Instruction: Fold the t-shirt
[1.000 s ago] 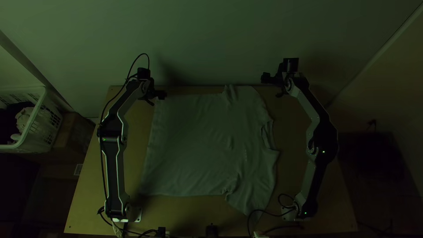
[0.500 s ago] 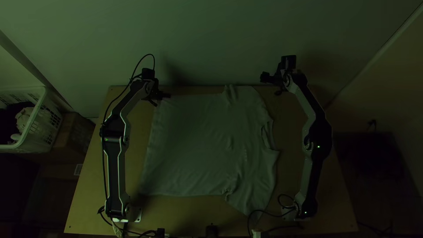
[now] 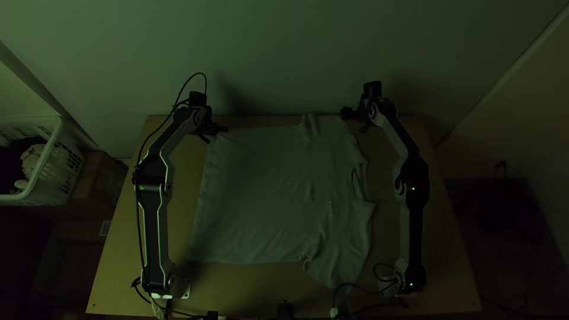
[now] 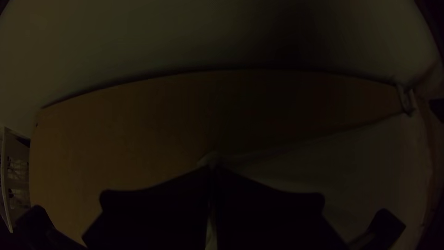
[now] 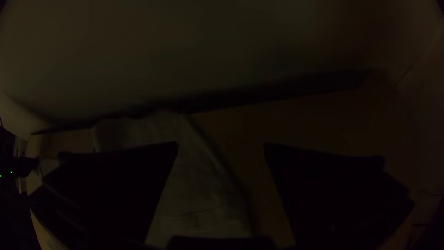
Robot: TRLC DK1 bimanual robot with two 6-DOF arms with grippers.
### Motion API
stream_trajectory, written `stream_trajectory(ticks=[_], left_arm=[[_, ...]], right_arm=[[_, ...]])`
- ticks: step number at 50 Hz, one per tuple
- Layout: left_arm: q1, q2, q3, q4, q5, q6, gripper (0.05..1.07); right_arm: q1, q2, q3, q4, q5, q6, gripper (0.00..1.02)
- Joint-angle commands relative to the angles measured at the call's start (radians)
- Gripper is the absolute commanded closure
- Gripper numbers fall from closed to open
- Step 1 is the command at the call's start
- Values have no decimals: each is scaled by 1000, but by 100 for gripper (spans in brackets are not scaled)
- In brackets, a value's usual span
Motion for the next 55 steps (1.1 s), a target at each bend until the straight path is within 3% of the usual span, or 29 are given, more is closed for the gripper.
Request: stream_trajectory(ticks=[1,13,17,22,27,33,39,55], left_arm=[[13,-38,-31,-32,14,-14,105],[16,-42,-32,-41,15,-17,105],[16,-42,-34,-43,15,-17,105],[15,-48,-35,-43,18,-17,105],[15,-54,-34,-43,23,-17,105],[16,-57,-34,-43,26,-17,105],[16,-59,-34,-43,29,-17,105],[24,-68,-23,-36,29,-17,105]], right_arm=[[17,52,28,-10,-2,27,25],[29,100,32,-9,0,48,25],[32,115,37,0,0,48,34],[32,132,43,-1,0,53,34],[32,143,51,-1,-2,50,58],[39,150,49,-19,0,39,74],[49,149,49,-27,0,4,100],[48,92,48,-41,0,15,100]])
